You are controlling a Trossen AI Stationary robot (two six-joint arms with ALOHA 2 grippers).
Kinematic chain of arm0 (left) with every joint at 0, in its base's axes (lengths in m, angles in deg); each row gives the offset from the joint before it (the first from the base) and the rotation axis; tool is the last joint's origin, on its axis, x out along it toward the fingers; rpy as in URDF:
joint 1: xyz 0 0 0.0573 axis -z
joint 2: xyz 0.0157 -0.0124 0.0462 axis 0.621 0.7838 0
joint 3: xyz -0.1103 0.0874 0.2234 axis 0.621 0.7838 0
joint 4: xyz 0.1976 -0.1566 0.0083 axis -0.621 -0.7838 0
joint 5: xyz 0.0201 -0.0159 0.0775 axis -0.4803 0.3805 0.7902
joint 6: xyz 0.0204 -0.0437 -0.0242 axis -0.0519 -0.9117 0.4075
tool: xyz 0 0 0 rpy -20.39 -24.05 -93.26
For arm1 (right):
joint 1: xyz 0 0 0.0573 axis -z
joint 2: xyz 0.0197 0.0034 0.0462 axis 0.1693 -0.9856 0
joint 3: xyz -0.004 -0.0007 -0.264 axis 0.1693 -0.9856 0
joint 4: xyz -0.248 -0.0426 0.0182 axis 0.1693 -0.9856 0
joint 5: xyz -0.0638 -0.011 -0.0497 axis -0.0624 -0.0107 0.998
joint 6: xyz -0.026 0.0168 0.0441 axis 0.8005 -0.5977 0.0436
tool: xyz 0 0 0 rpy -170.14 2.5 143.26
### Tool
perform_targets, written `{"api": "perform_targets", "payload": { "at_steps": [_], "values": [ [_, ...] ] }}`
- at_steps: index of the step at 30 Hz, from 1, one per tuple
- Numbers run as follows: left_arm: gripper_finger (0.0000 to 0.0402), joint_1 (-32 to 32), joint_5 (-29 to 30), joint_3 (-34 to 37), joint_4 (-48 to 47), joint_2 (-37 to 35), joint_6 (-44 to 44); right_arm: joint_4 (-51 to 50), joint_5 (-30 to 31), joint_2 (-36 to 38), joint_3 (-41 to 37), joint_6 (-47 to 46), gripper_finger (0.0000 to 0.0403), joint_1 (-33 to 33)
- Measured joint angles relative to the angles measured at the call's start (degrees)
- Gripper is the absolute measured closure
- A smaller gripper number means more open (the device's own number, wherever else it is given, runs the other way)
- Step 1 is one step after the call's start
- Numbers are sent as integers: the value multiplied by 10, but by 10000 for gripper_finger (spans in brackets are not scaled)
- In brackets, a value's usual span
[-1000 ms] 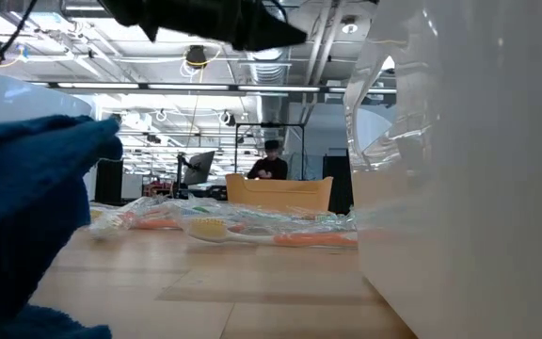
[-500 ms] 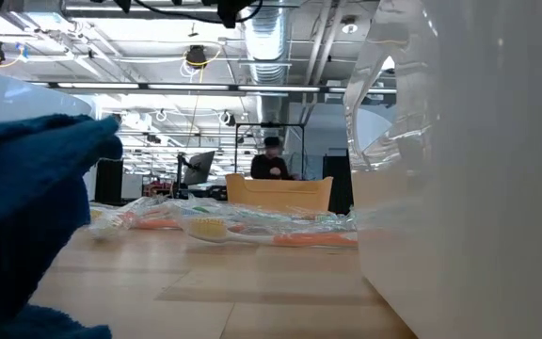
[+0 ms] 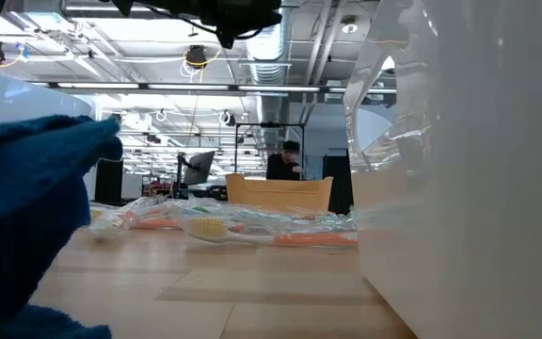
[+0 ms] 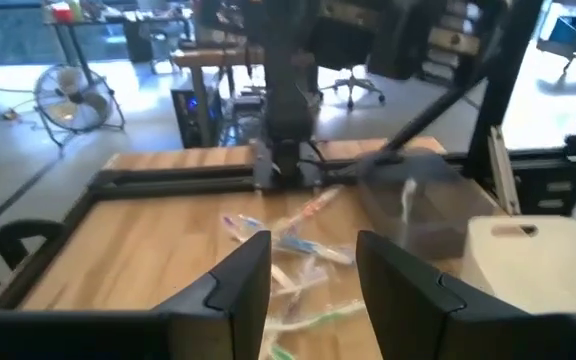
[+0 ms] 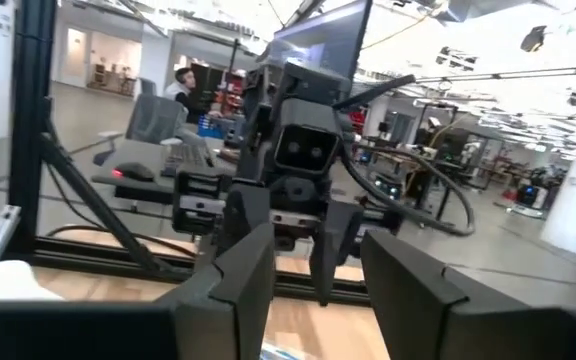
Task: Pick & Place Toothbrushes
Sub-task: Put the blue toothbrush into the left white bin
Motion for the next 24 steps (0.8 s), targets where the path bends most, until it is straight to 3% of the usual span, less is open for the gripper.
{"api": "perform_targets", "payload": {
  "at_steps": [9,18,24],
  "values": [
    [257,1,0,0,3,0,1,-10,0,0,3,-38,258,-29],
    [257,-6,0,0,4,0,17,-279,0,-5,94,-167,261,-11],
    [257,-13,0,-1,6,4,17,-337,1,-1,107,-178,271,-11]
  ]
}}
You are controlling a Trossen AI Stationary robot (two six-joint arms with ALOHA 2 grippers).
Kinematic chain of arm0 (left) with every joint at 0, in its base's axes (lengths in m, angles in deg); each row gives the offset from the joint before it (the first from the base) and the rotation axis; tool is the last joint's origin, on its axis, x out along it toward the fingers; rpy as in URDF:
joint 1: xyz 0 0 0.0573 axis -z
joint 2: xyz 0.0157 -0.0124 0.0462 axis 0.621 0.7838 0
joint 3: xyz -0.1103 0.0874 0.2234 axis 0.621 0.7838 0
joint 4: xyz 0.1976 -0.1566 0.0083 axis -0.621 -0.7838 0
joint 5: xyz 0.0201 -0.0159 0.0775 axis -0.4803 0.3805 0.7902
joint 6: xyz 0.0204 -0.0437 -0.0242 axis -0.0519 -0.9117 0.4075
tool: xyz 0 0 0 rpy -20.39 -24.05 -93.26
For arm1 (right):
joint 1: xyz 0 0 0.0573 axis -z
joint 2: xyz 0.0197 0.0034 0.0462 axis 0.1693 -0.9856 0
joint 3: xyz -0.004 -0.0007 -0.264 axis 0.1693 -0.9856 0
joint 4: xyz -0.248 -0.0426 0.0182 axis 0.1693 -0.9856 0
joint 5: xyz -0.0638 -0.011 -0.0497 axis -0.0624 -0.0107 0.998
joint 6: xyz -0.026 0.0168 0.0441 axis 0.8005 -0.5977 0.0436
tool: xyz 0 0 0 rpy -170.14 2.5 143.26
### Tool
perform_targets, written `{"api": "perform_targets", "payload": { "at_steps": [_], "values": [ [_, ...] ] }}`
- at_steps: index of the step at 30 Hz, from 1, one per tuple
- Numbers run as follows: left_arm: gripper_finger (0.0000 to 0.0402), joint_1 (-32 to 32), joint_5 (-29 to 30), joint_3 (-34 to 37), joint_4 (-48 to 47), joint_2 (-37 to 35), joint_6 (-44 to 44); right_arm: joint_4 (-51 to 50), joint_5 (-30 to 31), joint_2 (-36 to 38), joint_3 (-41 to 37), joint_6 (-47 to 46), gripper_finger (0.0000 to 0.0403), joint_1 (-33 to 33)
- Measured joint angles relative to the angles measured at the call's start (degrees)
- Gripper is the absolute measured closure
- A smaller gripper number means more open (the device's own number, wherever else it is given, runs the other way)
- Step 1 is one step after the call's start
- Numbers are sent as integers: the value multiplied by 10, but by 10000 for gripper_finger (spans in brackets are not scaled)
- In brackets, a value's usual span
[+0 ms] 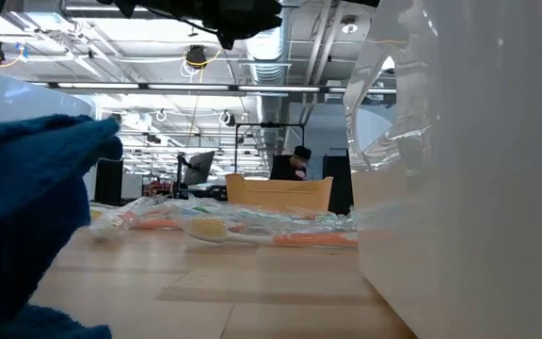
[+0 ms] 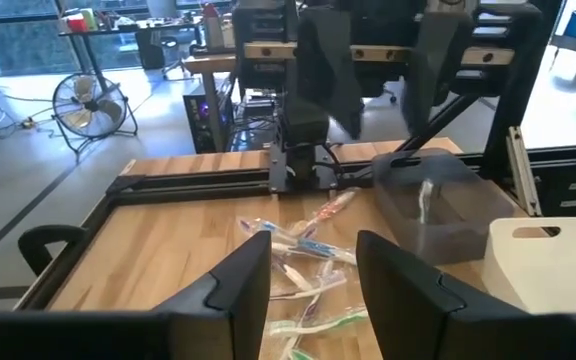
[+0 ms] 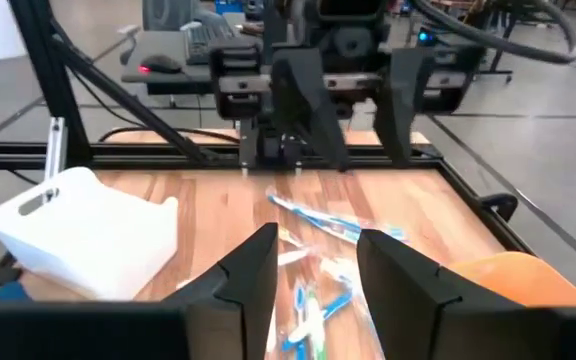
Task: Pick & Place Toothbrushes
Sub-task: Put the blue toothbrush into the left white bin
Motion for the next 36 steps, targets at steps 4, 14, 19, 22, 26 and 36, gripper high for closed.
{"api": "perform_targets", "payload": {
  "at_steps": [4,14,19,22,26,36],
  "values": [
    [256,3,0,0,0,8,0,5,0,1,1,0,277,-6],
    [257,2,0,-1,-1,10,15,-4,0,1,1,0,280,-17],
    [257,2,-12,-4,-9,10,14,-6,0,1,1,0,280,-25],
    [257,2,-48,-4,-37,10,13,-7,0,1,1,-12,283,-23],
    [257,2,-75,-4,-48,10,13,-23,0,1,1,-50,288,-8],
    [257,3,-108,-4,-43,10,30,-56,-1,0,1,-71,295,12]
  ]
}}
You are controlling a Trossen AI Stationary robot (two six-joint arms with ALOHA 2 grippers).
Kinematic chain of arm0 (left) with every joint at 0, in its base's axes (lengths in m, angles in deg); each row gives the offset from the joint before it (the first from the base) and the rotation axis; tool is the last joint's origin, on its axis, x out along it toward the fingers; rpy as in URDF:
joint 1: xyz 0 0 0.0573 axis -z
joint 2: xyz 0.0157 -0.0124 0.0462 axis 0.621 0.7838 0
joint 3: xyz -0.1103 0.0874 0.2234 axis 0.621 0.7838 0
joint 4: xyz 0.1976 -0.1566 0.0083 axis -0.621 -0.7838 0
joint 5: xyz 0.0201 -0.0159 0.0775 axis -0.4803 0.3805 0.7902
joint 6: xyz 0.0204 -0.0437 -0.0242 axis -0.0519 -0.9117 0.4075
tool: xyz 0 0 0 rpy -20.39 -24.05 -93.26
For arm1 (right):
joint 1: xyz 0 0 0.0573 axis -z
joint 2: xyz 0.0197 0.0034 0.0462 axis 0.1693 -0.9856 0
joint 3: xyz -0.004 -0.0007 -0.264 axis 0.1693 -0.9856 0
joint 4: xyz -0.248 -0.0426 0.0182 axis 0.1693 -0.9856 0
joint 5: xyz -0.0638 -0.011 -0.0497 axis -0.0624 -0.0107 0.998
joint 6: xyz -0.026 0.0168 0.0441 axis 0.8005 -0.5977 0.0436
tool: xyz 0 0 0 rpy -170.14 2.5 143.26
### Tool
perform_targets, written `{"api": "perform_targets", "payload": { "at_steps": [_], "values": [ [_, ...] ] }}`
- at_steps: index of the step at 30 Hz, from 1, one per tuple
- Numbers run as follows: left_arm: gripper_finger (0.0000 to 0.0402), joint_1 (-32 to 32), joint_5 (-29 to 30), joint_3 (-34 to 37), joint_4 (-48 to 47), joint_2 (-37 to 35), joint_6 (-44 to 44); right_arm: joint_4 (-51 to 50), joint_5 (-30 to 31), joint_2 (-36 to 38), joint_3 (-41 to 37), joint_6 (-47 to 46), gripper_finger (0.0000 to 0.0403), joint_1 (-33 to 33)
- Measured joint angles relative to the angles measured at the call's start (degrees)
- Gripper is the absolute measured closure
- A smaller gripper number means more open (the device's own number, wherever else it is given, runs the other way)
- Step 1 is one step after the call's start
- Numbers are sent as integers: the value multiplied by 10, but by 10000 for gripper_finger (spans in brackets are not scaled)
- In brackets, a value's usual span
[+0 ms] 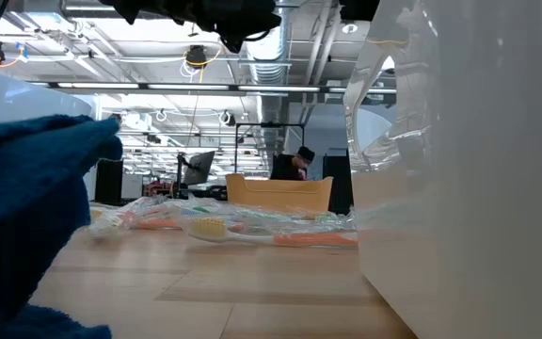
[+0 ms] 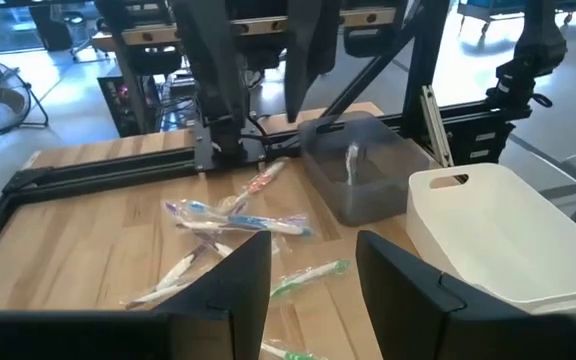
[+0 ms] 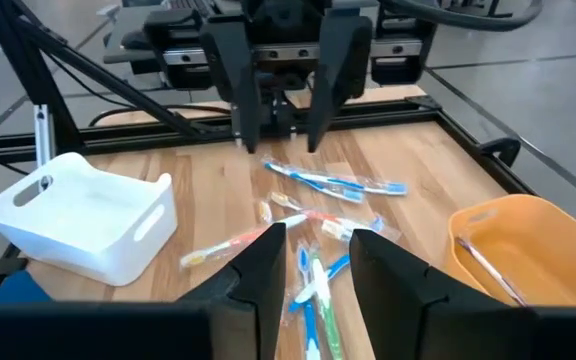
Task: Pick & Place Toothbrushes
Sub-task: Put the blue toothbrush into the left white bin
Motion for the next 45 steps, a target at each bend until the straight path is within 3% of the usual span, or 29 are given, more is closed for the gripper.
{"api": "perform_targets", "payload": {
  "at_steps": [22,29,36,45],
  "values": [
    [257,-7,25,0,-16,0,0,-5,-2,0,0,0,295,-9],
    [257,-21,70,0,-13,0,6,-5,-1,0,0,0,296,-8],
    [257,-58,157,0,-18,0,4,-4,-1,0,0,-9,295,-8],
    [257,-95,166,0,-43,0,-62,-4,-1,0,0,-10,296,-8]
  ]
}}
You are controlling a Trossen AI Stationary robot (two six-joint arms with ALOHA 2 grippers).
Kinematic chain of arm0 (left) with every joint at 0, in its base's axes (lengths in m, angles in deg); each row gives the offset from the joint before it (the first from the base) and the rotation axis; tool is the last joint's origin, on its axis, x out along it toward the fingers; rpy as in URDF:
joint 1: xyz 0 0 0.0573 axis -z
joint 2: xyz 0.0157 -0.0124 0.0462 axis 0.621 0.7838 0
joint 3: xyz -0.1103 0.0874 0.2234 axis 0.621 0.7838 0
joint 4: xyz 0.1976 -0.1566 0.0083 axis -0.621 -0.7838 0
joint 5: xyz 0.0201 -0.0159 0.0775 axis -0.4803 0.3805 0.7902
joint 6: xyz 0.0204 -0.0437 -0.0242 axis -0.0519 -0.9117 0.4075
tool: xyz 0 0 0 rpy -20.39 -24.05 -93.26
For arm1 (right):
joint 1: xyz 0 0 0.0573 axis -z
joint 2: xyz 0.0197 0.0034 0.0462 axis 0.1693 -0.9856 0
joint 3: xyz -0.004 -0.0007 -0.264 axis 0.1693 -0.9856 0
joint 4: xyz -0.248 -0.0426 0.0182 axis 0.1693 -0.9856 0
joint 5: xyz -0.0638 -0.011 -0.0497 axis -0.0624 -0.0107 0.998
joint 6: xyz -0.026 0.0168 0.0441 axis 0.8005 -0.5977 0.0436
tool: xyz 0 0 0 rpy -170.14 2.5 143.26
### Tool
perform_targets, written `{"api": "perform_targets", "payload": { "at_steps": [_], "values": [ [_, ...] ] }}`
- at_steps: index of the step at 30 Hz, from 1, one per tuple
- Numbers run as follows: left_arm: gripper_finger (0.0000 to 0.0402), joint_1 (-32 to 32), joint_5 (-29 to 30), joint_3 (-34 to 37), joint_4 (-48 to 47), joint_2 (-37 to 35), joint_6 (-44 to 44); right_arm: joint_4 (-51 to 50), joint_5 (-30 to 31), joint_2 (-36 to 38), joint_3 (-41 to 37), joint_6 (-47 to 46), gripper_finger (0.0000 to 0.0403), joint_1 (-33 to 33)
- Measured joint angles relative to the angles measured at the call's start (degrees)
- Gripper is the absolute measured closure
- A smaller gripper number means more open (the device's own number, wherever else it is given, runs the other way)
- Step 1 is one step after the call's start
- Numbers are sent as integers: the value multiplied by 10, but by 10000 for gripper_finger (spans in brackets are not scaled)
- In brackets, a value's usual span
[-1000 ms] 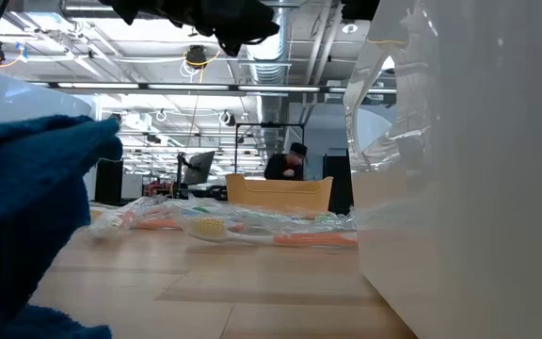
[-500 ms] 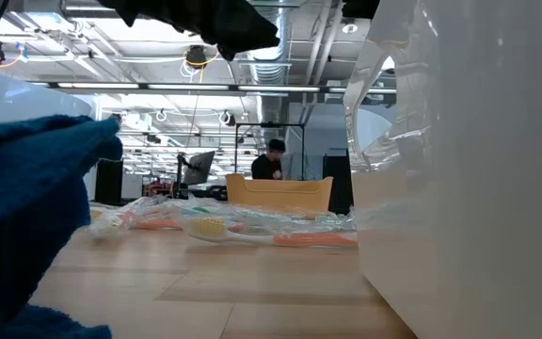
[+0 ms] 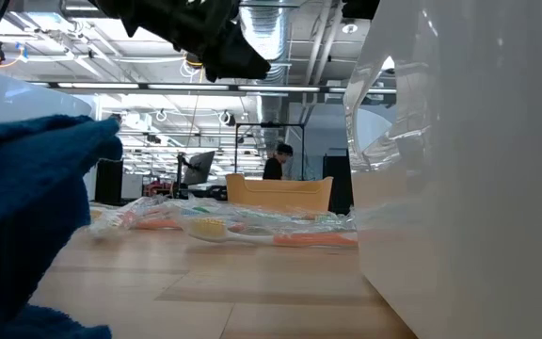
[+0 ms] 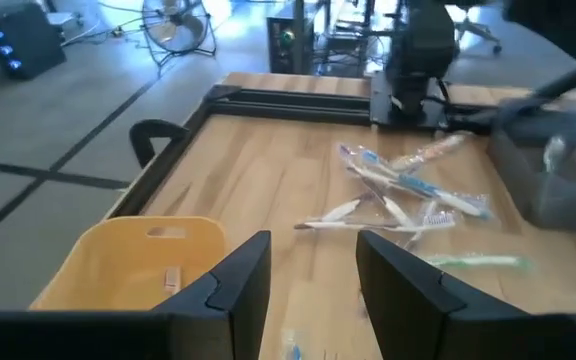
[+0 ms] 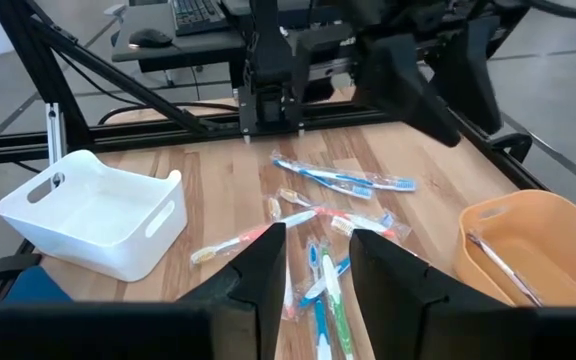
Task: Pick & Place Toothbrushes
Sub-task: Put the blue toothbrush into the left white bin
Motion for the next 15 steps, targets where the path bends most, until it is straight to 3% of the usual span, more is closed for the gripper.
{"api": "perform_targets", "payload": {
  "at_steps": [7,15],
  "values": [
    [256,-3,90,0,0,0,-21,0,0,0,0,1,296,0],
    [257,-16,89,0,18,0,9,1,1,0,0,44,296,23]
  ]
}}
